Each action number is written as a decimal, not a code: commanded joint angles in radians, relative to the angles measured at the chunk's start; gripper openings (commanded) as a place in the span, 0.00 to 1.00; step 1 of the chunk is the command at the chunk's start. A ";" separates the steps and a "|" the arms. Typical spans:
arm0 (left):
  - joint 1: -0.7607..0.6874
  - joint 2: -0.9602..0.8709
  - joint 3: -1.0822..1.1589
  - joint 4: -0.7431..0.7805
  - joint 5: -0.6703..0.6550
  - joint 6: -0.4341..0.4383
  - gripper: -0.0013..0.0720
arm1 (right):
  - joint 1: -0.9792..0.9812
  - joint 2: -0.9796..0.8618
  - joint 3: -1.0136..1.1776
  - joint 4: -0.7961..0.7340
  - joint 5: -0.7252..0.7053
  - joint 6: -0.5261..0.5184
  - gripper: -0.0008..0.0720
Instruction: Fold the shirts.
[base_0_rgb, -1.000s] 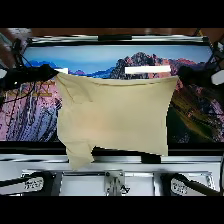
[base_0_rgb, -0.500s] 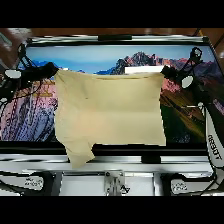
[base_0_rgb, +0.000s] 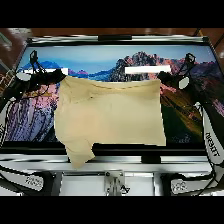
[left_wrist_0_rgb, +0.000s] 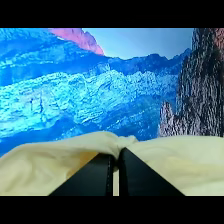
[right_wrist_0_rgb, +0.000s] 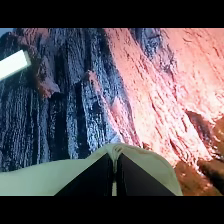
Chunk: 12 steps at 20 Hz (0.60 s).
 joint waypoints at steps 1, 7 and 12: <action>0.053 0.009 0.001 0.071 -0.270 -0.003 0.06 | -0.013 0.041 0.000 -0.013 0.161 0.007 0.11; 0.092 0.008 0.001 0.400 -0.740 -0.106 0.06 | -0.105 0.064 0.000 -0.039 0.514 0.041 0.11; 0.083 0.005 0.001 0.447 -0.762 -0.115 0.06 | -0.114 0.043 -0.002 -0.109 0.673 0.063 0.11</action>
